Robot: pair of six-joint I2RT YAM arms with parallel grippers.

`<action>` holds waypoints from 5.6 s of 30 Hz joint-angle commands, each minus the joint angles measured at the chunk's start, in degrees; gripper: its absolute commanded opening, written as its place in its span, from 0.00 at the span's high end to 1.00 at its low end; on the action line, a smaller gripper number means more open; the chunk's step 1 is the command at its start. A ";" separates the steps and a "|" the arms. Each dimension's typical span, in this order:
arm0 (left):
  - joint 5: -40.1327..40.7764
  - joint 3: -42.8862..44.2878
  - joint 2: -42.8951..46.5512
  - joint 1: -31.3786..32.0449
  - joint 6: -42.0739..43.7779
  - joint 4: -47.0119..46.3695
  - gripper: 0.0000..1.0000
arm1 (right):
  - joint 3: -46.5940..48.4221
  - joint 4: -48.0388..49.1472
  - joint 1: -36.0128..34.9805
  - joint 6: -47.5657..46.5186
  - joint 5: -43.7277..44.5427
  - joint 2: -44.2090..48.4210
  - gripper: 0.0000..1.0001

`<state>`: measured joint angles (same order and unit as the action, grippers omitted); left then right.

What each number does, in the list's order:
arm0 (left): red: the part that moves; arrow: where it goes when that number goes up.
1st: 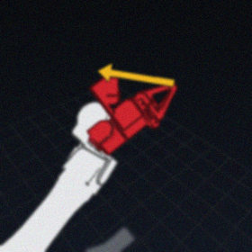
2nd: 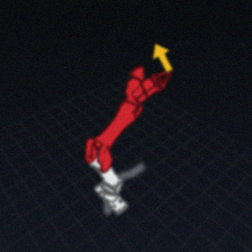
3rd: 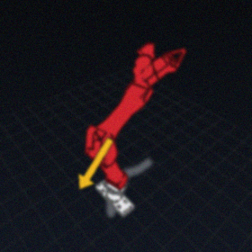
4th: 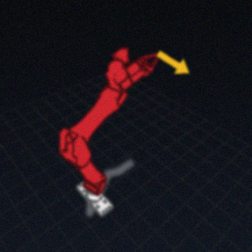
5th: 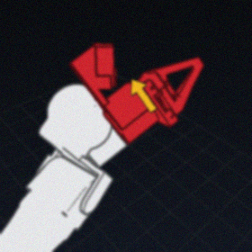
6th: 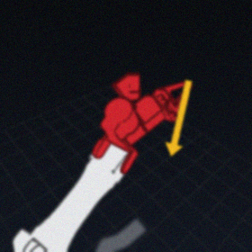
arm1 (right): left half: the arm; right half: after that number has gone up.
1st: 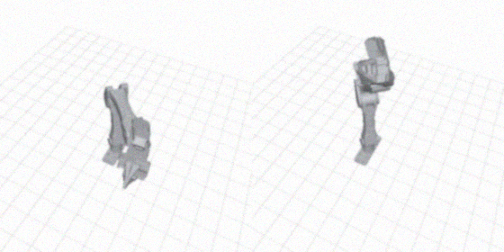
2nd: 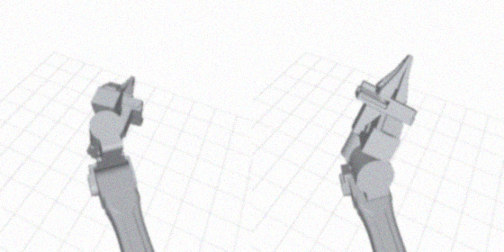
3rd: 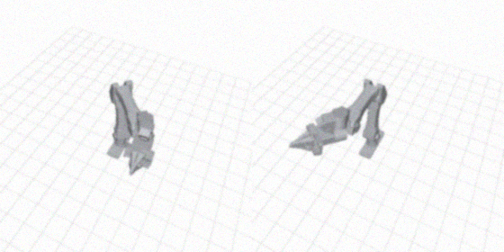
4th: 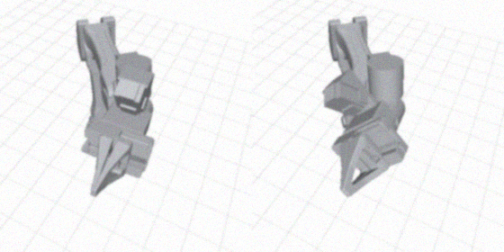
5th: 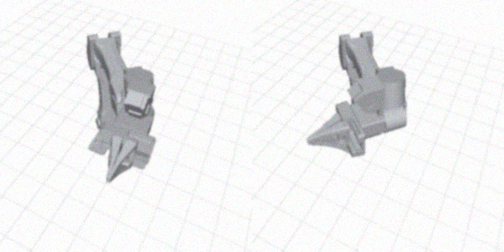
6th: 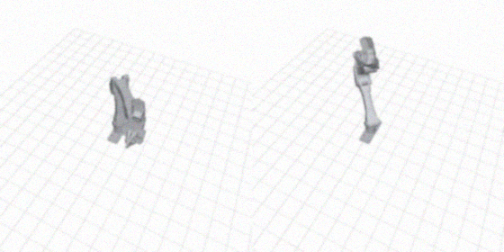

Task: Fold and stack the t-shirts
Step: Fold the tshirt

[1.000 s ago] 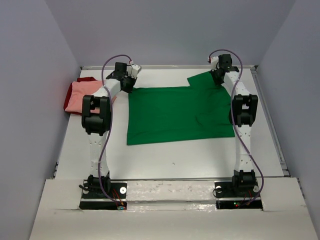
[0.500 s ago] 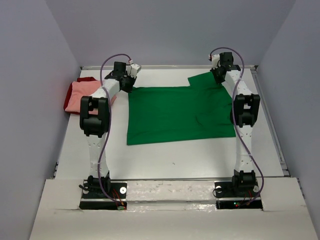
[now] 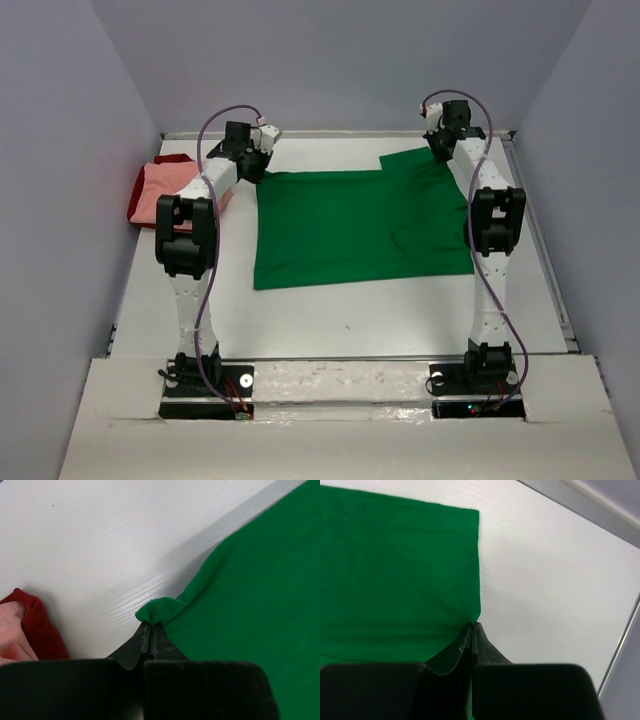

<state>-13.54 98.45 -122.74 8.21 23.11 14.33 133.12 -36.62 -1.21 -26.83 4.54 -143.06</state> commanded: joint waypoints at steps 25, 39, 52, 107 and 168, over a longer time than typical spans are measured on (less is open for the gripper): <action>-1.67 -6.78 9.80 -0.12 2.90 -0.62 1.00 | -14.19 5.68 -0.02 -1.91 2.05 15.27 1.00; -3.07 -10.30 11.99 -0.12 3.96 0.00 1.00 | -22.11 5.68 -0.02 -1.82 2.58 20.63 1.00; -4.12 -12.67 14.46 -0.12 4.75 1.49 1.00 | -28.35 5.51 -0.02 -2.97 2.94 24.94 1.00; -3.60 -22.25 15.51 1.73 6.06 2.55 1.00 | -43.20 4.37 -0.02 -3.40 2.85 29.16 1.00; 21.54 -28.93 12.00 9.99 10.20 -3.69 1.00 | -46.20 2.61 -0.02 -2.70 3.99 21.86 1.00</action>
<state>4.89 70.85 -110.13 18.41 32.08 10.13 86.63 -32.97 -1.21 -29.95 7.33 -118.65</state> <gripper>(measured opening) 0.018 0.010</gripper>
